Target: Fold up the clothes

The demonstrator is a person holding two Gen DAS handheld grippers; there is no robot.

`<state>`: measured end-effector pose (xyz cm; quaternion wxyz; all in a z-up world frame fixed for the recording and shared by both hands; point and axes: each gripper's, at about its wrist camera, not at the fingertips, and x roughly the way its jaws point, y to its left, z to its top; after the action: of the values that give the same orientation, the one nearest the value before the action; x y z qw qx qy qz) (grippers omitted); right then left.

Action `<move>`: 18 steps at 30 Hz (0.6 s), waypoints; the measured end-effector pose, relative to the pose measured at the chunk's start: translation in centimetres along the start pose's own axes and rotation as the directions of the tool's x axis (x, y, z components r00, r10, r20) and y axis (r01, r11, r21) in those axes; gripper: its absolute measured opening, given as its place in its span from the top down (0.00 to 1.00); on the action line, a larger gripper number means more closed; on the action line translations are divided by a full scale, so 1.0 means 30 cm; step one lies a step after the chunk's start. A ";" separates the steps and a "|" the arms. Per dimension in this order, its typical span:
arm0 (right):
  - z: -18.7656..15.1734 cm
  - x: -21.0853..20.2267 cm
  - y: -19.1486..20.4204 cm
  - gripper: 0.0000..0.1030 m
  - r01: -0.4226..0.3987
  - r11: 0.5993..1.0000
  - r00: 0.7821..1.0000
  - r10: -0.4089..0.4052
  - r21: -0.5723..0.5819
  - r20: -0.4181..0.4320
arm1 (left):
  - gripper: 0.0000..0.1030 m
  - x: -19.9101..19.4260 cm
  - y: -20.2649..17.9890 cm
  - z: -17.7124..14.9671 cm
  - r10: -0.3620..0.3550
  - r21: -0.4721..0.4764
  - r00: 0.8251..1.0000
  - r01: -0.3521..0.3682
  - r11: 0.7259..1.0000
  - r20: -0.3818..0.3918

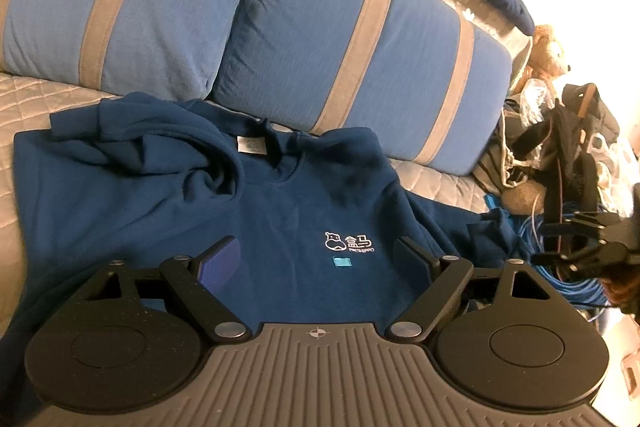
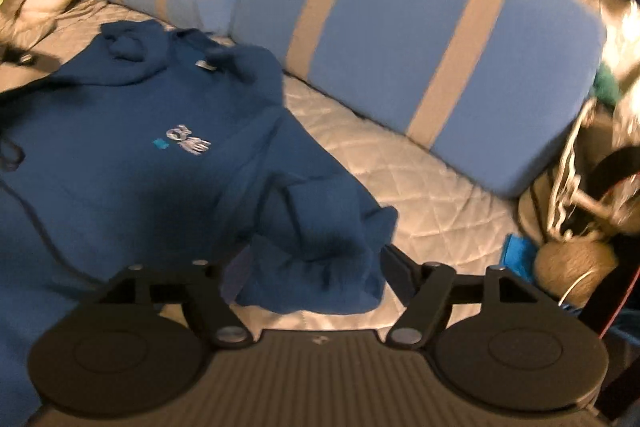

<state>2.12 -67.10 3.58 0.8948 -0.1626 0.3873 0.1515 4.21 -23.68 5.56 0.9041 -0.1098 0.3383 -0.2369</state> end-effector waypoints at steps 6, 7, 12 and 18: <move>-0.011 0.110 -0.116 0.26 -0.112 0.986 0.993 0.115 0.124 -0.017 | 0.18 0.010 -0.002 0.001 0.000 0.009 1.000 0.001 1.000 -0.010; -0.009 0.129 -0.120 0.28 -0.126 0.984 0.991 0.130 0.123 -0.027 | 0.18 0.012 -0.002 0.000 0.000 0.011 1.000 0.000 1.000 -0.012; -0.005 0.183 -0.121 0.80 -0.159 0.979 0.985 0.166 0.126 -0.051 | 0.18 0.019 -0.004 -0.001 0.005 0.014 1.000 -0.005 1.000 -0.021; 0.017 0.058 -0.177 0.84 -0.109 0.948 0.982 0.057 0.298 0.180 | 0.18 0.018 -0.006 -0.002 0.010 0.018 1.000 -0.010 1.000 -0.020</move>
<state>5.71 -71.41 3.53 0.9315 0.0080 0.3355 0.1404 4.47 -24.11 5.26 0.9028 -0.0978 0.3456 -0.2363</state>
